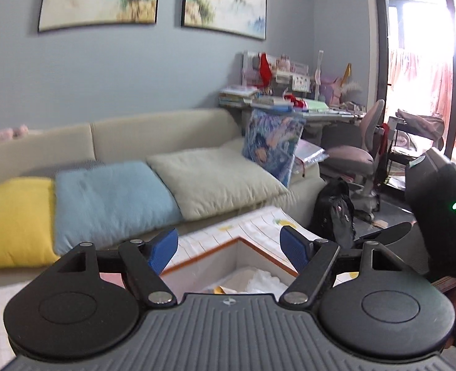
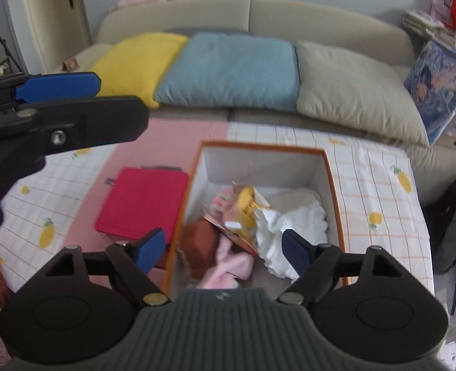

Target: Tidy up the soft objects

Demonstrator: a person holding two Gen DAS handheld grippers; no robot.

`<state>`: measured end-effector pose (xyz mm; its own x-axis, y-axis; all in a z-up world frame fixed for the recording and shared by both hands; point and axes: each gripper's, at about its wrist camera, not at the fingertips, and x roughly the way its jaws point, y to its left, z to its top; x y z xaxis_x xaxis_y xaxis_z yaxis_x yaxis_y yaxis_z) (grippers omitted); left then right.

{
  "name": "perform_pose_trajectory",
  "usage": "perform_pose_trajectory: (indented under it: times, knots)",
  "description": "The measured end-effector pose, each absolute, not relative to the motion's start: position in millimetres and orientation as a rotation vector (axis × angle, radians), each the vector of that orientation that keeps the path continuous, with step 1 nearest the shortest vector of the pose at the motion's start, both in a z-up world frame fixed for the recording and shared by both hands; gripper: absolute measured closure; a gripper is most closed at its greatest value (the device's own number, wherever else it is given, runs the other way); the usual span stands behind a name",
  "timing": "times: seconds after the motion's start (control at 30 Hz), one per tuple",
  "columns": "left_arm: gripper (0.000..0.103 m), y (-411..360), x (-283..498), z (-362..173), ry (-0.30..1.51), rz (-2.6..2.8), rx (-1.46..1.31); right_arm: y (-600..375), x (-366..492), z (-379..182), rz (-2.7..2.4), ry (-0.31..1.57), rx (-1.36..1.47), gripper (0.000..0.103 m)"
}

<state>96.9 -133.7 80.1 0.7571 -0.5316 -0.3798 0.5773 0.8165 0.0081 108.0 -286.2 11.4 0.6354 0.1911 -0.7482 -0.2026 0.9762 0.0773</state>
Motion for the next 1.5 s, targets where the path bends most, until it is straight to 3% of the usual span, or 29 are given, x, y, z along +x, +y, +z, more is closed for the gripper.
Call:
perform_pose_trajectory:
  times: [0.13, 0.2, 0.63, 0.87, 1.0, 1.5]
  knots:
    - [0.015, -126.2, 61.9, 96.7, 0.250, -0.548, 0.213, -275.2, 80.1, 33.5, 0.233, 0.766, 0.028, 0.021]
    - [0.015, -120.6, 49.4, 102.6, 0.220, -0.528, 0.223, -271.3, 65.3, 41.9, 0.225, 0.717, 0.062, 0.015]
    - [0.015, -70.6, 11.2, 89.4, 0.221, -0.340, 0.147, -243.4, -3.3, 48.7, 0.107, 0.600, 0.114, 0.008]
    - [0.019, -50.2, -0.6, 63.8, 0.352, -0.275, 0.048, -223.5, -28.1, 21.8, 0.070, 0.623, 0.119, 0.008]
    - [0.013, -48.8, -11.4, 48.5, 0.383, -0.237, 0.040, -216.5, -34.3, 4.8, 0.060, 0.688, 0.135, 0.008]
    - [0.009, -40.2, -1.5, 22.5, 0.551, -0.183, 0.031, -210.8, -36.3, -10.2, 0.010, 0.692, 0.102, 0.008]
